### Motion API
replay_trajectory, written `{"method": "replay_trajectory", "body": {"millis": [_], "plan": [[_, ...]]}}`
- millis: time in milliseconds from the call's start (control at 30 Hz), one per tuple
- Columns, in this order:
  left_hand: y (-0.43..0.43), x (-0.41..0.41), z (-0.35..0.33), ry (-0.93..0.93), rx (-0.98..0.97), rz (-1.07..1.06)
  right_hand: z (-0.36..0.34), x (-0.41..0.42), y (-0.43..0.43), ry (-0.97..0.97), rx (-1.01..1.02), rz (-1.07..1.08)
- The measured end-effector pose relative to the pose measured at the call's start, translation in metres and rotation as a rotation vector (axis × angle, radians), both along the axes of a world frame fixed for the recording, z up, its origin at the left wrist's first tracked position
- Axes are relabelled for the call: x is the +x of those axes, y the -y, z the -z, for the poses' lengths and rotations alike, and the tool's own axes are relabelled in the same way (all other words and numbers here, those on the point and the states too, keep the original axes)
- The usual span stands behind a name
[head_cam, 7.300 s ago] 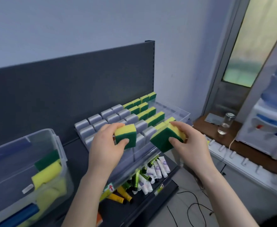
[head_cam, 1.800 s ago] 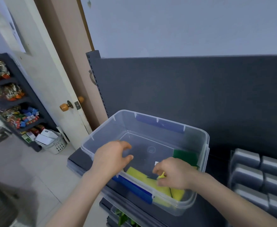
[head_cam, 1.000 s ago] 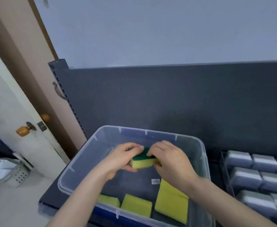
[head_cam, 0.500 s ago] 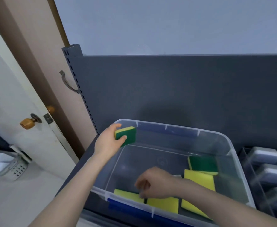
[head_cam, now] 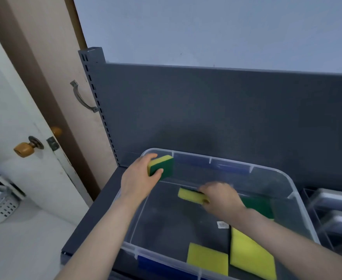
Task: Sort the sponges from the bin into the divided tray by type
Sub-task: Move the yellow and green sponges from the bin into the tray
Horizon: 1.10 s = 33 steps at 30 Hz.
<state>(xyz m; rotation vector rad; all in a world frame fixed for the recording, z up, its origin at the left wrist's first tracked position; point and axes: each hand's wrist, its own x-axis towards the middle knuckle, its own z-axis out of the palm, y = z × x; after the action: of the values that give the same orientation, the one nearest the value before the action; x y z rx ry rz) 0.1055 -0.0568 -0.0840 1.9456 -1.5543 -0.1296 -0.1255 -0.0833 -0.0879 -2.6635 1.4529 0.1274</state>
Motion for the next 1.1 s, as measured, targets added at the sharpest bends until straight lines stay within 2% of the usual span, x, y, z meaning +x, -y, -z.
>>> {"method": "replay_trajectory", "body": {"millis": [100,167,267,333,433,500,800,933,1100], "plan": [[-0.002,0.000,-0.001,0.015,0.010,0.017,0.015,0.001,-0.007,-0.268,0.089,-0.147],[-0.003,-0.001,-0.001,0.039,0.026,0.037,0.014,0.003,-0.004,-0.263,0.134,-0.160],[-0.003,-0.001,-0.001,0.070,0.049,0.054,0.007,0.011,0.012,-0.198,0.067,-0.165],[-0.003,0.000,-0.001,0.085,0.065,0.060,0.008,0.018,0.017,-0.191,0.039,-0.266],[-0.004,0.001,-0.002,0.107,0.081,0.065,0.018,0.024,0.018,-0.263,0.102,-0.526],[-0.004,0.001,-0.002,0.112,0.083,0.069,0.027,0.025,0.020,-0.263,0.149,-0.560],[-0.004,-0.001,0.000,0.117,0.055,0.076,0.028,0.028,0.018,-0.207,0.120,-0.179],[-0.005,0.000,-0.001,0.092,0.055,0.084,0.021,0.010,0.014,-0.074,0.166,-0.008],[-0.006,-0.002,-0.002,0.070,0.107,0.093,0.004,-0.023,0.014,0.196,0.155,0.213]]}}
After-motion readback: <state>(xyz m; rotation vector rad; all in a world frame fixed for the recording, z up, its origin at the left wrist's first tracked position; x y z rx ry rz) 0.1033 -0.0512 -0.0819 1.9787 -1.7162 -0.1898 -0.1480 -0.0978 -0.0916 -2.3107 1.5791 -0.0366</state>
